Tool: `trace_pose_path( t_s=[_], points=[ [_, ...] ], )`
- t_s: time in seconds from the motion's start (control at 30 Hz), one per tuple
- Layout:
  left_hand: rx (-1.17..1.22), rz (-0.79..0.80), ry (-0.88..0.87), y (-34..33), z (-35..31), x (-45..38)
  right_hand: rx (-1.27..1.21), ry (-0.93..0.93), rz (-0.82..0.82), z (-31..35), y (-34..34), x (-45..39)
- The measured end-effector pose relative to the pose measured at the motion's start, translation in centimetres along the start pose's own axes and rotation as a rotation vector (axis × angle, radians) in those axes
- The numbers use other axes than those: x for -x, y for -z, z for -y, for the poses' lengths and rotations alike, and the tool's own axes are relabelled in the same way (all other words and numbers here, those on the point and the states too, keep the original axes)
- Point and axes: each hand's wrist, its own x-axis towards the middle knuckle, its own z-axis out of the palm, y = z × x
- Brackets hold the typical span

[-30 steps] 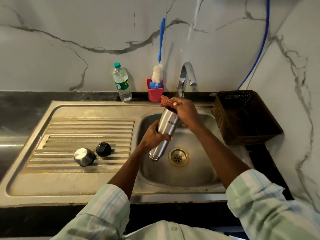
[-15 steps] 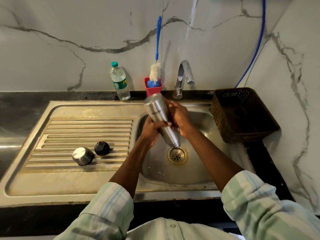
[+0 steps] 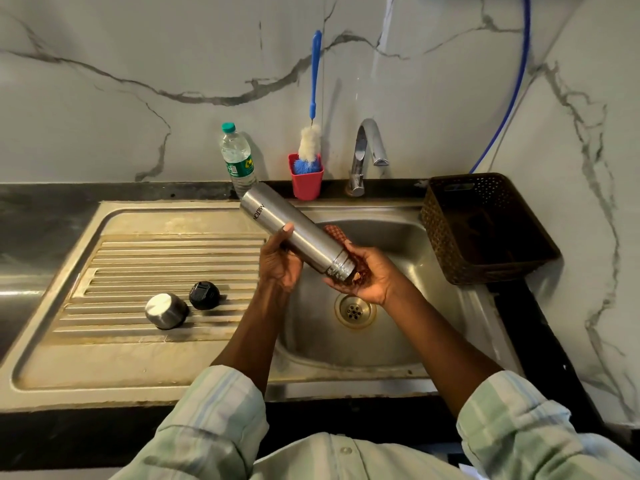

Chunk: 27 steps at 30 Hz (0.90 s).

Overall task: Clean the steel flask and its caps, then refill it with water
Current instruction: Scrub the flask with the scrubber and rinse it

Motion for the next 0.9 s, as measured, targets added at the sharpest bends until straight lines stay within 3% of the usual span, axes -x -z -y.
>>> trace_pose_path(
  t_s=[0.07,0.17,0.27,0.37,0.47,0.53,0.63,0.7,0.8,0.9],
  points=[
    [0.045,0.054,0.012,-0.4,-0.5,-0.3,-0.148,0.04,0.084,-0.8,0.0,0.2],
    [0.051,0.125,0.041,-0.6,-1.3,-0.7,-0.153,0.181,0.181,-0.7,-0.7,0.9],
    [-0.024,0.027,0.058,-1.3,-2.2,-1.1,0.001,0.396,0.079,0.6,-1.4,1.4],
    [-0.144,-0.213,0.24,-2.6,-2.3,-1.9,0.589,0.773,-0.127,1.3,-2.1,1.9],
    [-0.331,-0.32,0.515,-4.1,-2.0,-1.9,1.302,1.07,-0.145,0.6,-2.3,1.6],
    [-0.314,-0.389,0.495,-4.2,-1.4,-1.8,1.397,1.14,-0.112,-0.6,-2.1,1.0],
    [-0.206,-0.392,0.362,-4.2,-0.1,-1.3,1.022,0.976,-0.213,-2.4,-2.5,0.6],
    [-0.146,-0.358,0.257,-3.7,0.7,-0.8,0.644,0.663,-0.22,-2.0,-2.5,0.4],
    [0.013,-0.266,0.136,-2.5,1.5,-0.5,0.108,0.168,-0.014,-0.1,-1.7,0.6],
    [0.094,-0.181,0.071,-2.3,1.3,-0.6,-0.064,0.156,0.092,0.1,-1.6,0.9]
  ],
)
